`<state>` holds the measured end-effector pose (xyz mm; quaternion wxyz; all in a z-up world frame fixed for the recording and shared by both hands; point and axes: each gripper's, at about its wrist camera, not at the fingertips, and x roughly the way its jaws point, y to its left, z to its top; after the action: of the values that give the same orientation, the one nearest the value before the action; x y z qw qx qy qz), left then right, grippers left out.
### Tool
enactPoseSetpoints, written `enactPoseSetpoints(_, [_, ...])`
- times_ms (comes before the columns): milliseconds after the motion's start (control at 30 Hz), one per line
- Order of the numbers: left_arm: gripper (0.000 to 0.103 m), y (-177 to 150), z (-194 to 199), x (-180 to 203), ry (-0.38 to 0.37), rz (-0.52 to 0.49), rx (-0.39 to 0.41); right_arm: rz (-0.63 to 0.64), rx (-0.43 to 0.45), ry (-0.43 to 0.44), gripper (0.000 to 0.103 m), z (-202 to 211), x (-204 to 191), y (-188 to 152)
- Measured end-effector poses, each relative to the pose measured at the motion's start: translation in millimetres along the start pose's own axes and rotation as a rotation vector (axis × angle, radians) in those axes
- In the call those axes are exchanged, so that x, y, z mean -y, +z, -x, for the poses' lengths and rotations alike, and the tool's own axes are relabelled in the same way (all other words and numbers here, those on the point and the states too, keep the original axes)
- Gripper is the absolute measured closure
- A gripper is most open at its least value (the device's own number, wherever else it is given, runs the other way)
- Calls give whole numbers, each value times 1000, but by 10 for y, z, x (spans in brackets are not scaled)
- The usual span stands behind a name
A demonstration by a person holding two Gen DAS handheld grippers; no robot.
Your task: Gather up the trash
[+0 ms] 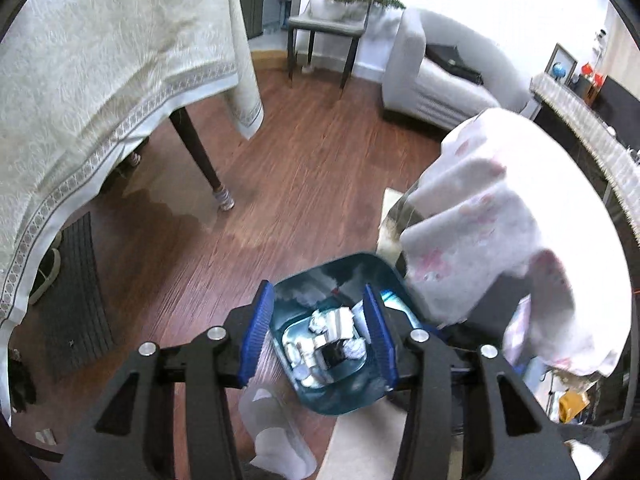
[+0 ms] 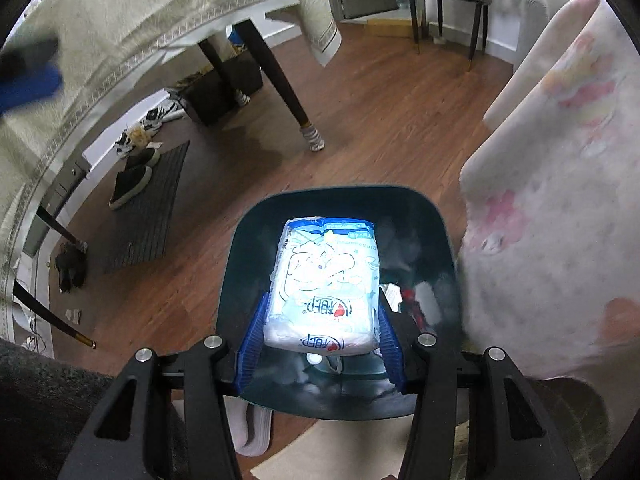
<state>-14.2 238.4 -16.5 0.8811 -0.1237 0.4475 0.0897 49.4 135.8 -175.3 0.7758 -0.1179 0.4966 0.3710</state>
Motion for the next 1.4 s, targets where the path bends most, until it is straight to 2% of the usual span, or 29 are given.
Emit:
enactPoseSetpoints(333, [66, 139, 289, 275, -55, -7, 81, 15, -100, -18, 51, -396, -88, -191])
enactPoseSetpoints(533, [68, 145, 374, 324, -75, -8, 97, 2, -113, -27, 50, -470, -112, -171])
enactPoseSetpoints(567, [68, 141, 375, 336, -74, -13, 97, 2, -115, -33, 49, -485, -120, -163])
enactPoseSetpoints(633, [68, 139, 375, 357, -74, -19, 97, -16, -123, -33, 37, -512, -100, -150])
enactPoseSetpoints(733, [68, 153, 390, 346, -76, -14, 102, -35, -120, -24, 36, -529, -85, -126])
enactPoseSetpoints(1133, [68, 216, 500, 372, -90, -7, 133, 52, -60, 20, 36, -257, -324, 32])
enactPoseSetpoints(1400, [68, 300, 594, 347, -99, 12, 164, 101, 69, 0, 36, 328, -354, 226])
